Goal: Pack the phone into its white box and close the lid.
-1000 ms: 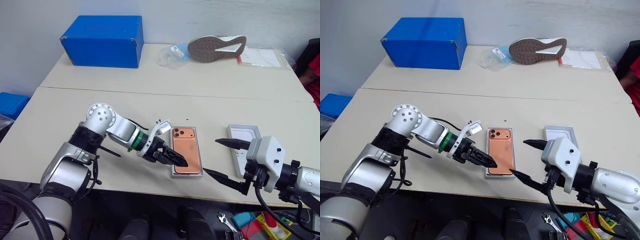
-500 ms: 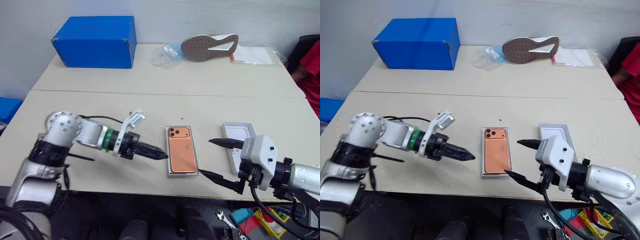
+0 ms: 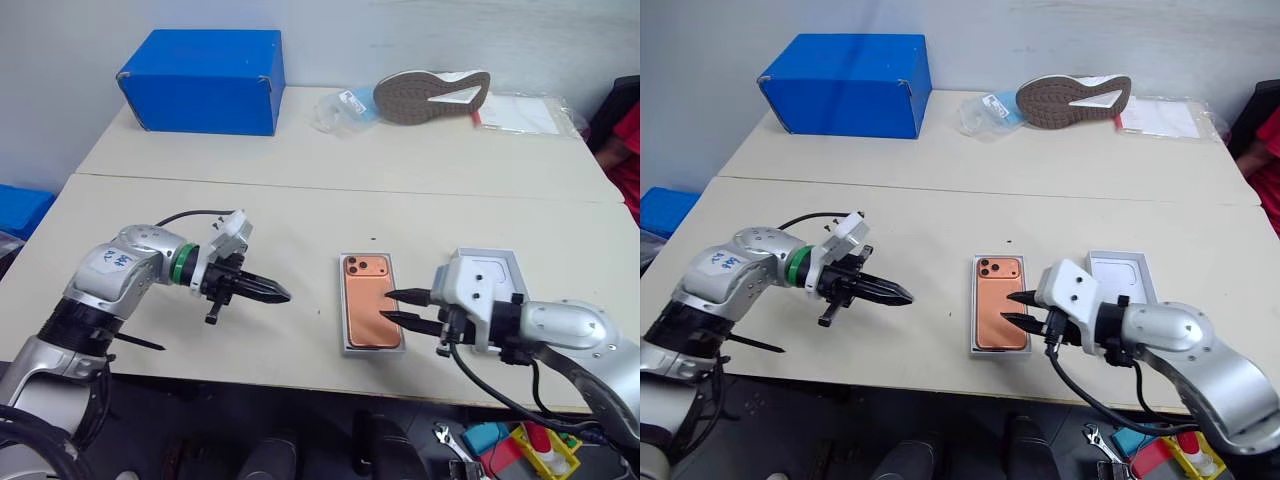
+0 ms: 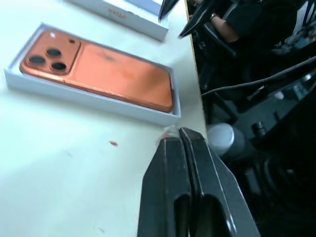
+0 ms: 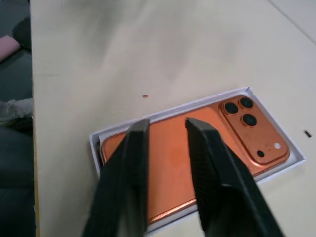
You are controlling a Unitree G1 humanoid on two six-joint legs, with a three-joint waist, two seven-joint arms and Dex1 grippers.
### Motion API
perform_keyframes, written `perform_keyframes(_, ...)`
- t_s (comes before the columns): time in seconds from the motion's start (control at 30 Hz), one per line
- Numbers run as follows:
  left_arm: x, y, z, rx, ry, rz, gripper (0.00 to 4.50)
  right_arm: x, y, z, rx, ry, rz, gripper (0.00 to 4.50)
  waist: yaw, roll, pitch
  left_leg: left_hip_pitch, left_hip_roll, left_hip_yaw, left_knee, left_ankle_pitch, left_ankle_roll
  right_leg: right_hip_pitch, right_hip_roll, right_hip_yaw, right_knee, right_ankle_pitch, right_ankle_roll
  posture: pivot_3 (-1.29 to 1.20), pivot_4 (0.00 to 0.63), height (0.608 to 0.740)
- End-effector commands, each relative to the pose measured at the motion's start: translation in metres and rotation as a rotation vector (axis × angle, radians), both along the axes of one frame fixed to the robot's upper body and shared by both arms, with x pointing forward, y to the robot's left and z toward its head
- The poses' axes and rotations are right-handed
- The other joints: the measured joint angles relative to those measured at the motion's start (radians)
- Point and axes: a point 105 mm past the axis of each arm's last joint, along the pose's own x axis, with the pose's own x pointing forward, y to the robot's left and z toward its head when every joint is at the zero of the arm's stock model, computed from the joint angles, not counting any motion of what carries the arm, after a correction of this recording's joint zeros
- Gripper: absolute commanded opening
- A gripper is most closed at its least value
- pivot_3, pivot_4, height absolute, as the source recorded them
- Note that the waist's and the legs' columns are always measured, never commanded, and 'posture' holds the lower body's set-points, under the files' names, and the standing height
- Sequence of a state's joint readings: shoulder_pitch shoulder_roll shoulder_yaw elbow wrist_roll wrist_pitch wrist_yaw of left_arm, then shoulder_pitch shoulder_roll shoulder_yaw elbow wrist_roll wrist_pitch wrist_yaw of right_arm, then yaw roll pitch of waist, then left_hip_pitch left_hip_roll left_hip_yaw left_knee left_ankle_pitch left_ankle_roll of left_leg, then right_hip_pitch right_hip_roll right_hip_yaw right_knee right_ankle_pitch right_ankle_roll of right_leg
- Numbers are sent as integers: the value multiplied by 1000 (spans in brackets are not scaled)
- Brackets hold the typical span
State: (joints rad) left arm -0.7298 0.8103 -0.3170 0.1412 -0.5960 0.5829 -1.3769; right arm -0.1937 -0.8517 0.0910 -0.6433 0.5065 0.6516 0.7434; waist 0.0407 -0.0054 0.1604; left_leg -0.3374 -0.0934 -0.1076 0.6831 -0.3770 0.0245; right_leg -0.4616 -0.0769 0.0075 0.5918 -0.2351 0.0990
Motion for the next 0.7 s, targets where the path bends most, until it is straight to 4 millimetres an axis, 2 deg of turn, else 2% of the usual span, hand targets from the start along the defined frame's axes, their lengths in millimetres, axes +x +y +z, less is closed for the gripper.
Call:
perform_keyframes(0.03, 1, -3, 10, -5, -49, -51, 0, 5, 4, -16, -76, -8, 17, 45, -6, 0, 0, 0, 0, 0, 0, 0, 0, 0, 0, 0, 1, 0, 0, 0, 150, 740)
perform_keyframes(0.23, 1, -8, 20, -29, -47, -93, 0, 11, -2, -49, -164, 52, -34, 45, -16, 0, 0, -1, 0, 0, 0, 0, 0, -1, 0, -1, 3, 0, 0, 0, 150, 740)
perform_keyframes(0.3, 1, -9, 24, -25, -64, -108, 0, 12, -4, -52, -165, 57, -54, 45, -17, 0, 0, 0, 0, 0, 0, 0, 0, -1, 0, -1, 3, 0, 0, 0, 150, 740)
perform_keyframes(0.37, 0, -11, 27, -25, -72, -122, 0, 10, -2, -44, -113, 50, -60, 45, -17, 0, 0, 0, 0, 1, 0, 0, 0, -1, 1, -1, 3, 0, 0, 0, 150, 740)
perform_keyframes(0.5, 7, -14, 34, -17, -70, -109, 0, -6, -2, -3, 2, -16, -67, 45, -14, 0, 0, 0, 0, 0, 0, 0, 0, -1, 0, 0, 4, 0, 0, 0, 150, 740)
perform_keyframes(0.63, 13, -12, 43, -34, -59, -106, 0, -21, -28, 23, 31, -4, -225, 45, -12, 0, 0, -1, 0, -1, 1, 0, 0, 0, 0, -1, 4, 0, 1, 0, 150, 740)
perform_keyframes(0.7, 15, -12, 49, -59, -58, -112, 396, -23, -44, 29, 52, 23, -338, 0, -11, -1, 0, -1, 0, -2, 1, 0, 1, 0, 0, 0, 4, 0, 1, 0, 150, 740)
